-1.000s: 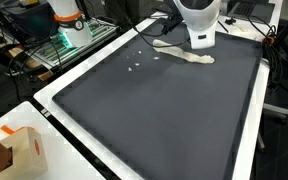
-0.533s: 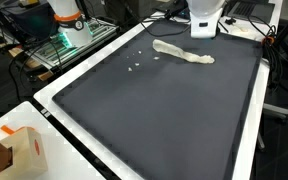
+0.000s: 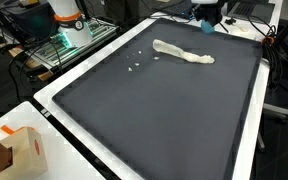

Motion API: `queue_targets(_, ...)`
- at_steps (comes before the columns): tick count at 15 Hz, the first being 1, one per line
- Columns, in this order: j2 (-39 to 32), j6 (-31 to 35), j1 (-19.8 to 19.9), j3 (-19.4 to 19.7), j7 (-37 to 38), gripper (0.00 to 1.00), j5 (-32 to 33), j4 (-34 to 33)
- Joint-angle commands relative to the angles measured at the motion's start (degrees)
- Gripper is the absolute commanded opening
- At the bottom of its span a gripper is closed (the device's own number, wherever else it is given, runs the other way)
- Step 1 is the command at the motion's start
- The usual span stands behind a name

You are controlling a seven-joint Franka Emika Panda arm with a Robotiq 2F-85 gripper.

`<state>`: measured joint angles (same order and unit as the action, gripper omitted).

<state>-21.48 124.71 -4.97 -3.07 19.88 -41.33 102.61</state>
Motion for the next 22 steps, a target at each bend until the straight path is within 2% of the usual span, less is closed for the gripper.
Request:
queue_targets(1, 5.0, -0.2, -3.3, 1.6, 9.8, 0.25, 11.4, 2.5)
queue_targets(7, 8.5, -5.9, -5.3, 1.1, 21.4, 0.25, 29.3, 1.0)
queue_targets(11, 10.5, -11.6, -5.9, 0.6, 24.9, 0.25, 38.9, 0.4)
queue_targets(16, 12.1, -19.7, -6.1, -0.8, 23.0, 0.25, 45.2, -0.6)
queue_targets(22, 14.0, -25.0, -6.7, -2.6, 22.1, 0.25, 49.7, -1.3)
